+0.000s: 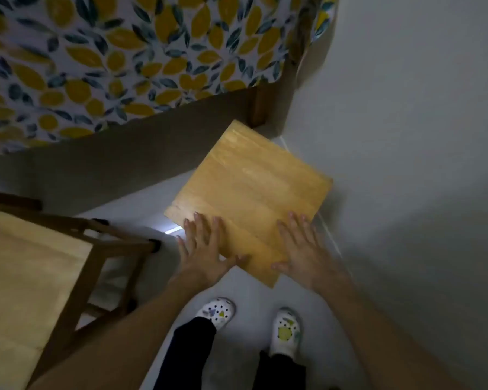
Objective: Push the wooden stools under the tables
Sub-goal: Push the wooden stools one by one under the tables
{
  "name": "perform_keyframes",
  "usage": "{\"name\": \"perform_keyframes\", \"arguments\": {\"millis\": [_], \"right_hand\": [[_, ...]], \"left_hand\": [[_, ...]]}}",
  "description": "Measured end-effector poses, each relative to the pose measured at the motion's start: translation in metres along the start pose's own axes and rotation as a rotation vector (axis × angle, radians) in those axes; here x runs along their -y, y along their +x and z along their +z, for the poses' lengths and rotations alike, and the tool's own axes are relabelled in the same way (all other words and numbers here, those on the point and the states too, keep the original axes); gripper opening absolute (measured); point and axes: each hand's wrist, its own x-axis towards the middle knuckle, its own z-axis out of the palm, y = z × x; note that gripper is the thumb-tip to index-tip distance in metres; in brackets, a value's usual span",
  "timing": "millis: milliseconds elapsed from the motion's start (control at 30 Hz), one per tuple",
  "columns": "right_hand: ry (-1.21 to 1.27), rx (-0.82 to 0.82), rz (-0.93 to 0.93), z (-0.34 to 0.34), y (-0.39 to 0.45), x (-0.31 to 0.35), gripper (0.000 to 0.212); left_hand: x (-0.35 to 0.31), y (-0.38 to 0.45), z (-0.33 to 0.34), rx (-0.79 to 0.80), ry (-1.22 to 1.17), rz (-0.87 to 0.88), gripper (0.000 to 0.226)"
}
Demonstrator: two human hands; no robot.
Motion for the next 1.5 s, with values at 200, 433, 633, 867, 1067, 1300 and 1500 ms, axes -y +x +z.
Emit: {"name": "perform_keyframes", "arguments": {"millis": [200,433,633,867,1067,1300,1500], "right_hand": [[-0.228,-0.212,-0.155,0.032,0.023,-0.044,0.108],[-0.268,-0.259,-0.249,0.039,0.037,-0.054,0.108],[-0.342,-0.193,-0.263,0.022,0.065,-0.055,0.116],[-0.204,-0.194,-0.265,-0.032,0.138,-0.018,0.116],[-0.084,-0.296,-0.272,-0.089,0.227,0.031,0.112],[-0.122,-0.351,-0.29,-0.146,0.312,0.051,0.112],[-0.106,-0.351,-0.315,-0.161,0.318,0.048,0.107]], "left_hand": [[-0.007,0.012,0.034,-0.088,-0.018,-0.119,0.131],[-0.004,0.02,0.04,-0.171,0.014,-0.077,0.132],[0.002,0.035,0.024,-0.186,-0.045,-0.047,0.132],[0.024,0.098,-0.052,-0.23,0.033,-0.047,0.13],[0.051,0.175,-0.159,-0.24,0.145,-0.053,0.13],[0.062,0.24,-0.233,-0.301,0.124,-0.073,0.121],[0.063,0.249,-0.232,-0.403,0.11,-0.056,0.117]]}}
